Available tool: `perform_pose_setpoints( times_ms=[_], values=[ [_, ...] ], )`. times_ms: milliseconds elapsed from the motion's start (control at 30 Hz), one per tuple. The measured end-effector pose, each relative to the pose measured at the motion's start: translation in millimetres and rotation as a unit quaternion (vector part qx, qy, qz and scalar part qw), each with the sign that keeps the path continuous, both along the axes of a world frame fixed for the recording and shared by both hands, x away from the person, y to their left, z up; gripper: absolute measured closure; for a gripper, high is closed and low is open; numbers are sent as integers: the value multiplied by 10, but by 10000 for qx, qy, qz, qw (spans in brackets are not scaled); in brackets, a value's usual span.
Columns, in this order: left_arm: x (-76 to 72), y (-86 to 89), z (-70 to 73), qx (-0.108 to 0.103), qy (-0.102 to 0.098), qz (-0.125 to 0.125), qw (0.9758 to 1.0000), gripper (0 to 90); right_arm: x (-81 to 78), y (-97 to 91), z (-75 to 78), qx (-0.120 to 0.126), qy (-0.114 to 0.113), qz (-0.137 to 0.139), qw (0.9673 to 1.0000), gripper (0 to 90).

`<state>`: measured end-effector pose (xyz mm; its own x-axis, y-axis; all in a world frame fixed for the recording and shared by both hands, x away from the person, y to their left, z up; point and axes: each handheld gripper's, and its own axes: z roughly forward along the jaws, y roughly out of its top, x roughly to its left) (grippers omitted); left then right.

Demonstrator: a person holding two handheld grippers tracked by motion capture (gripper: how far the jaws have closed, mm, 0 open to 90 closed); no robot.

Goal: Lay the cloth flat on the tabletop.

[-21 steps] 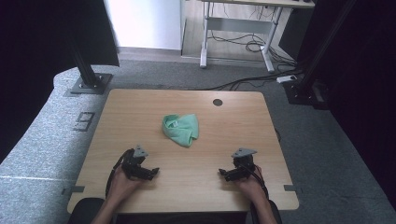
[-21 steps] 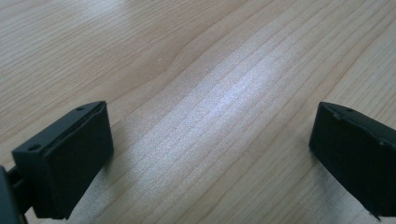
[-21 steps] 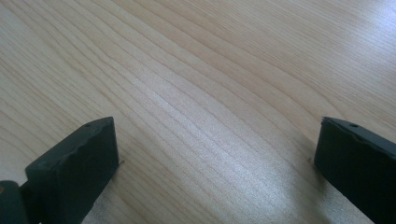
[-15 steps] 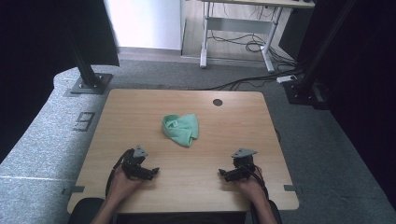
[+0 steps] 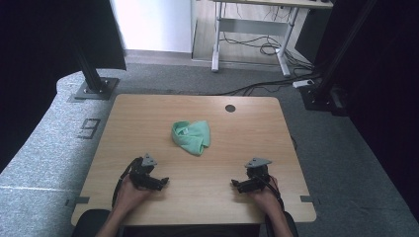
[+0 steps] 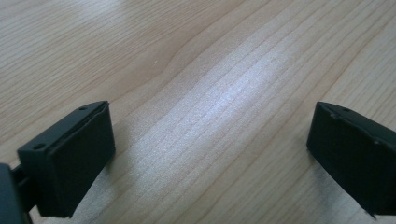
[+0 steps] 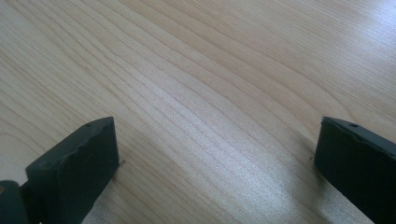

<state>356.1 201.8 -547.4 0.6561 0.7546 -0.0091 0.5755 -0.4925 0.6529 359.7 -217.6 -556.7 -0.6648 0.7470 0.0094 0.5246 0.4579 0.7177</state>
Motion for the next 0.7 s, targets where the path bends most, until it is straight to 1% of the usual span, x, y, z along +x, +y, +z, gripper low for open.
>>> perform_pose_setpoints(
  times_ms=[167, 267, 333, 367, 433, 533, 700],
  values=[
    [-6, -10, 24, 15, 45, -12, 10000, 50, -9, 1, 1, -5, 1, -17, 10000, 0],
    [7, 1, 40, -58, 86, -20, 9999, 62, -11, 2, 1, -3, 0, -29, 10000, 0],
    [19, 10, 61, -162, 89, -25, 9998, 72, -13, 2, 0, -3, -6, -35, 10000, 0],
    [25, 10, 74, -212, 86, -30, 9997, 84, -14, 3, 0, -5, -6, -44, 10000, 0],
    [43, 5, 106, -247, 53, -50, 9997, 84, -15, 3, 0, -5, -6, -48, 10000, 0],
    [73, -22, 150, -239, -13, -108, 9997, 85, -18, 6, 0, -3, -2, -67, 10000, 0],
    [114, -72, 193, -253, -41, -199, 9995, 104, -22, 10, 0, -5, -7, -100, 9999, 0]
  ],
)
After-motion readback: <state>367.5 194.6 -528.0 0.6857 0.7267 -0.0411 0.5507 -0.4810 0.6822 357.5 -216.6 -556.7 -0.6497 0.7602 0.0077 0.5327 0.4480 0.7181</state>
